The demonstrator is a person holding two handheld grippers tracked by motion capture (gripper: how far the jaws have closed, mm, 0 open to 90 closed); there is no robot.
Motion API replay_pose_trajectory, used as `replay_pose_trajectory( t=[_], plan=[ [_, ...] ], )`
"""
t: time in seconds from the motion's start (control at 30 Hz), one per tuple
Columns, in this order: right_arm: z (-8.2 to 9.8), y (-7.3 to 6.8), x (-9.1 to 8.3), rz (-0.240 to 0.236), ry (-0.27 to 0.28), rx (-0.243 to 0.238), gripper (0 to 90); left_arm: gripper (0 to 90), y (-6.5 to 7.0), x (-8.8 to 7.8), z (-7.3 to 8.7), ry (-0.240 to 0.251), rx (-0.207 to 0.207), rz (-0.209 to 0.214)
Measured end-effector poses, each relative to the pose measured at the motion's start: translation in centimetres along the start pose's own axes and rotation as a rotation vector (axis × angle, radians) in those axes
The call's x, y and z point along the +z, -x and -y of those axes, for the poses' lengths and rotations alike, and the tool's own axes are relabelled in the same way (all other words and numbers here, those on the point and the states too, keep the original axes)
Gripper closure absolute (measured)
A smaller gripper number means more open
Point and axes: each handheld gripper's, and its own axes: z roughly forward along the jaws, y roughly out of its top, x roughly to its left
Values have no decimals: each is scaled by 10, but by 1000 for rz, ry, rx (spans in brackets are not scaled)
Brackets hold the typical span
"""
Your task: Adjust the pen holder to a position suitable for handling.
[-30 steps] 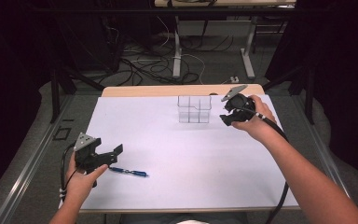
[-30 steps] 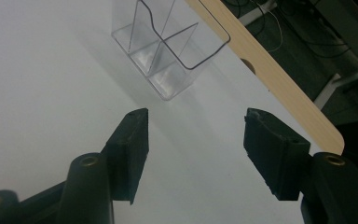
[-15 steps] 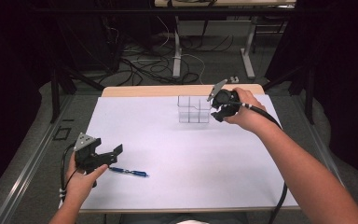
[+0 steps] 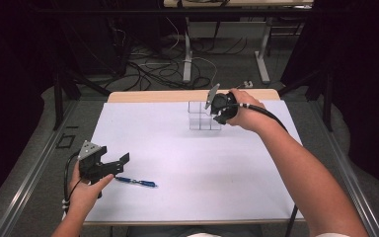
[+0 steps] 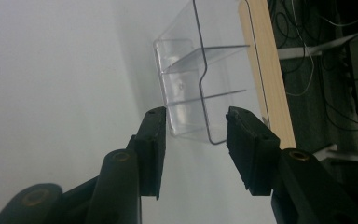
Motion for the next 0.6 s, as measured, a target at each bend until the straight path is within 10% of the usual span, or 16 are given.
replay_pose_trajectory(
  t=[0.6],
  plan=[
    [-15, 12, 43, -59, -23, -72, 616, 70, -2, -1, 1, -4, 8, -4]
  ],
)
